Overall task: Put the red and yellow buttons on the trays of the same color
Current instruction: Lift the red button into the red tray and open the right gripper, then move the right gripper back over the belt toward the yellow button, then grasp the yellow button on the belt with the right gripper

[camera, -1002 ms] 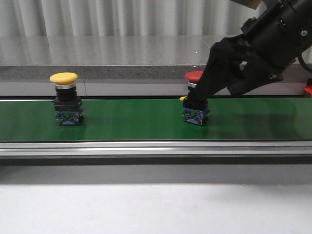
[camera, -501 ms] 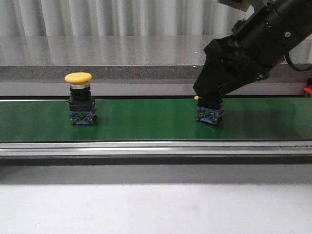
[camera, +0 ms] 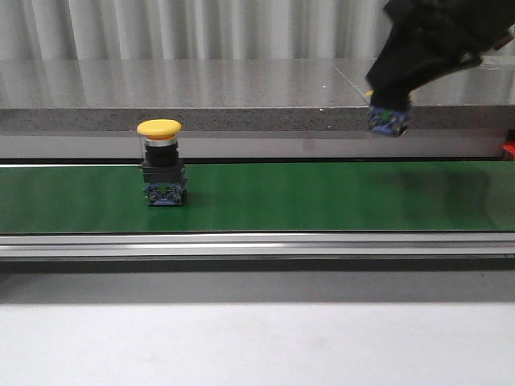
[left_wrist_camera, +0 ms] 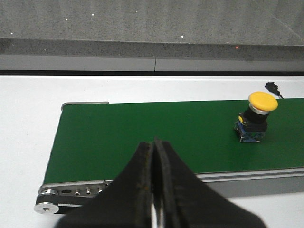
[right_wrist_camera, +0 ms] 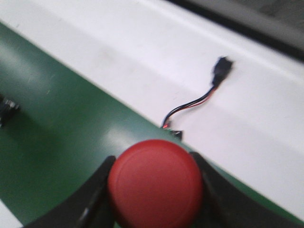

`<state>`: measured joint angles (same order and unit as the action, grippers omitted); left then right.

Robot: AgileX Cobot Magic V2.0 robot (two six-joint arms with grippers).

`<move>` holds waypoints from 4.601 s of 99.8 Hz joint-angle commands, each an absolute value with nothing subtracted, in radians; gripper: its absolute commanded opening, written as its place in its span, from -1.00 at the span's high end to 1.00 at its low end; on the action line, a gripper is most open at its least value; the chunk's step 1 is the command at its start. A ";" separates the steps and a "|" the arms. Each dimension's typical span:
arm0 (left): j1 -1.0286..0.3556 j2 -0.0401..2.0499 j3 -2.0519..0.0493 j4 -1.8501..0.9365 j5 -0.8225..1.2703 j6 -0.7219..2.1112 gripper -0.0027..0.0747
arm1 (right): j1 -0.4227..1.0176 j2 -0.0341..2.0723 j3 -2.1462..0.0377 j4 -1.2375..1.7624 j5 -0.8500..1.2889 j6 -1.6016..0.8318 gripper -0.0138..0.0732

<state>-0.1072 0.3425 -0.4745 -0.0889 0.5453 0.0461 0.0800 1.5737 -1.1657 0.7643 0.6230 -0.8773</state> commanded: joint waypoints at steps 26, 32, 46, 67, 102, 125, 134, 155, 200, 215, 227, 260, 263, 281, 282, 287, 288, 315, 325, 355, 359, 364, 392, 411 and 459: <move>-0.113 0.347 -0.501 -0.098 0.476 0.044 0.99 | -0.357 1.522 -1.374 0.776 0.665 -0.772 0.31; -0.113 0.347 -0.501 -0.098 0.476 0.044 0.99 | -0.420 1.533 -1.386 0.788 0.633 -0.772 0.31; -0.113 0.347 -0.501 -0.098 0.476 0.044 0.99 | -0.521 1.587 -1.419 0.808 0.602 -0.762 0.31; -0.113 0.347 -0.501 -0.098 0.476 0.044 0.99 | -0.601 1.719 -1.500 0.815 0.567 -0.762 0.31; -0.113 0.347 -0.501 -0.098 0.477 0.044 0.99 | -0.627 1.914 -1.605 0.814 0.523 -0.763 0.31; -0.113 0.347 -0.501 -0.098 0.477 0.044 0.99 | -0.627 1.979 -1.626 0.814 0.447 -0.771 0.31; -0.113 0.347 -0.501 -0.098 0.477 0.044 0.99 | -0.627 2.005 -1.626 0.814 0.437 -0.789 0.31; -0.113 0.347 -0.501 -0.098 0.477 0.044 0.99 | -0.627 2.050 -1.626 0.819 0.410 -0.791 0.31; -0.113 0.347 -0.501 -0.098 0.477 0.044 0.99 | -0.627 2.081 -1.625 0.842 0.403 -0.791 0.12; -0.113 0.347 -0.501 -0.098 0.477 0.044 0.99 | -0.627 2.081 -1.625 0.842 0.412 -0.791 -0.36; -0.113 0.347 -0.501 -0.098 0.477 0.044 0.99 | -0.627 2.079 -1.625 0.842 0.413 -0.791 -0.51; -0.113 0.347 -0.501 -0.098 0.477 0.044 0.99 | -0.628 1.984 -1.626 0.855 0.419 -0.791 -0.51; -0.113 0.347 -0.501 -0.098 0.477 0.044 0.99 | -0.628 1.973 -1.626 0.858 0.432 -0.791 -0.51; -0.113 0.347 -0.501 -0.098 0.477 0.044 0.99 | -0.623 1.873 -1.626 0.864 0.542 -0.791 -0.51; -0.113 0.347 -0.501 -0.098 0.477 0.044 0.99 | -0.622 1.870 -1.626 0.866 0.548 -0.791 -0.51; -0.113 0.347 -0.501 -0.098 0.477 0.044 0.99 | -0.616 1.846 -1.624 0.867 0.571 -0.791 -0.51; -0.113 0.347 -0.501 -0.098 0.477 0.044 0.99 | -0.615 1.838 -1.624 0.867 0.573 -0.791 -0.51; -0.113 0.347 -0.501 -0.098 0.477 0.044 0.99 | -0.570 1.704 -1.621 0.867 0.702 -0.792 -0.51; -0.113 0.347 -0.501 -0.098 0.477 0.044 0.99 | -0.538 1.657 -1.621 0.867 0.750 -0.801 -0.51; -0.113 0.347 -0.501 -0.098 0.477 0.044 0.99 | -0.438 1.503 -1.485 0.866 0.830 -0.864 -0.51; -0.113 0.347 -0.501 -0.098 0.477 0.044 0.99 | -0.425 1.477 -1.439 0.866 0.830 -0.882 -0.51; -0.113 0.347 -0.501 -0.098 0.477 0.044 0.99 | -0.409 1.446 -1.382 0.866 0.830 -0.902 -0.51; -0.113 0.347 -0.501 -0.098 0.477 0.044 0.99 | -0.315 1.321 -1.110 0.862 0.862 -0.987 -0.51; -0.113 0.347 -0.501 -0.098 0.478 0.044 0.99 | -0.242 1.320 -1.007 0.852 0.869 -1.021 -0.51; -0.113 0.347 -0.501 -0.098 0.478 0.044 0.99 | -0.033 1.434 -0.991 0.786 0.747 -1.026 -0.51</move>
